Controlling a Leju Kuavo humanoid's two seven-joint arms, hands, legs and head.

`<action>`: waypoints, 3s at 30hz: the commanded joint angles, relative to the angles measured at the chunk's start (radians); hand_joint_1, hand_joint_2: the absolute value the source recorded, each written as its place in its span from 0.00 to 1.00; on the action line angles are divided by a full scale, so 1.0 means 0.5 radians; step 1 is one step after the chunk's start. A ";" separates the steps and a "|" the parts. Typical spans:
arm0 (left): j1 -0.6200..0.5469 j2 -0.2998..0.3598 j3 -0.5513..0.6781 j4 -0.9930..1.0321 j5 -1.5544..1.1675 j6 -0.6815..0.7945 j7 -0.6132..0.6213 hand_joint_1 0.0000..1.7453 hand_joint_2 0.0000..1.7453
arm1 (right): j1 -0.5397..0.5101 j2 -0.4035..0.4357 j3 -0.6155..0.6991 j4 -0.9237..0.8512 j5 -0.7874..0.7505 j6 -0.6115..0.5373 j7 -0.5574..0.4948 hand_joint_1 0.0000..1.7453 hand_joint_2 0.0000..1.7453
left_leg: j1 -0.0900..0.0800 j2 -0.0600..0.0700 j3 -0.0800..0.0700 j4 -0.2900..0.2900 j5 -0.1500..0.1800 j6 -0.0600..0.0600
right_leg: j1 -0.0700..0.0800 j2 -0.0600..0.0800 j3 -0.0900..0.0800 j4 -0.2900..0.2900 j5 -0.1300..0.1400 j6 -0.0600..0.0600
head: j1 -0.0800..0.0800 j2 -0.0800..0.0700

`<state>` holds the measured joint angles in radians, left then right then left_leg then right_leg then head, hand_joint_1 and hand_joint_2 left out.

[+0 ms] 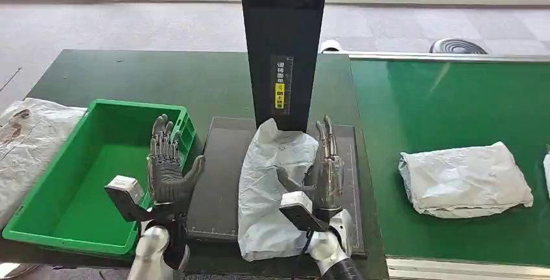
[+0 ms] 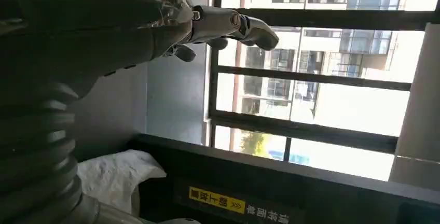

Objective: Moved the parcel from conveyor to table for the left to box.

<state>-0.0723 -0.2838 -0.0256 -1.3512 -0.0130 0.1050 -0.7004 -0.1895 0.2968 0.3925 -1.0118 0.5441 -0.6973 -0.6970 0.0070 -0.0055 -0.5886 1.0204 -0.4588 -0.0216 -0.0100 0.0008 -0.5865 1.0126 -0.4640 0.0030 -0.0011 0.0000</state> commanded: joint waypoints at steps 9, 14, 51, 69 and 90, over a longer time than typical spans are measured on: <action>-0.040 0.056 -0.350 0.335 -0.155 0.342 0.005 0.00 1.00 | 0.168 -0.047 -0.084 -0.562 0.122 -0.002 -0.002 0.00 1.00 | 0.000 -0.002 0.006 -0.007 0.002 0.002 | 0.000 -0.003 0.008 -0.008 0.001 0.000 | 0.001 0.000; -0.160 0.097 -0.542 0.617 -0.365 0.402 0.005 0.00 1.00 | 0.248 -0.009 -0.175 -0.847 0.190 -0.002 -0.002 0.00 1.00 | 0.000 -0.006 0.004 -0.005 0.002 0.001 | -0.001 -0.007 0.006 -0.005 0.000 0.000 | 0.001 0.000; -0.661 -0.124 -1.043 1.669 -2.203 1.024 1.270 1.00 1.00 | 0.358 0.105 -0.423 -1.340 0.192 -0.002 -0.002 0.00 1.00 | 0.000 -0.001 0.006 -0.003 0.002 0.003 | -0.003 -0.002 0.005 -0.005 0.003 0.000 | 0.001 0.000; -0.405 -0.048 -0.583 0.822 -2.921 1.186 1.474 1.00 1.00 | 0.415 0.105 -0.438 -1.443 0.202 -0.002 -0.002 0.00 1.00 | -0.001 0.005 0.005 0.000 -0.001 0.002 | -0.003 0.006 0.002 -0.001 0.003 0.000 | 0.001 0.000; -0.486 0.200 -0.244 -0.229 -3.116 1.186 1.505 1.00 1.00 | 0.427 0.105 -0.427 -1.420 0.131 -0.002 -0.002 0.00 1.00 | 0.001 0.007 0.005 -0.003 0.001 0.001 | 0.000 0.007 0.002 -0.003 0.004 -0.002 | 0.001 0.000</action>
<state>-0.2631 -0.2675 -0.1907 -1.3886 -1.5476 0.7008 0.0313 -0.0201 0.2903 0.1976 -1.7365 0.6104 -0.6985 -0.6962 0.0069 -0.0036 -0.5873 1.0205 -0.4587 -0.0207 -0.0112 0.0031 -0.5860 1.0125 -0.4627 0.0031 -0.0008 0.0000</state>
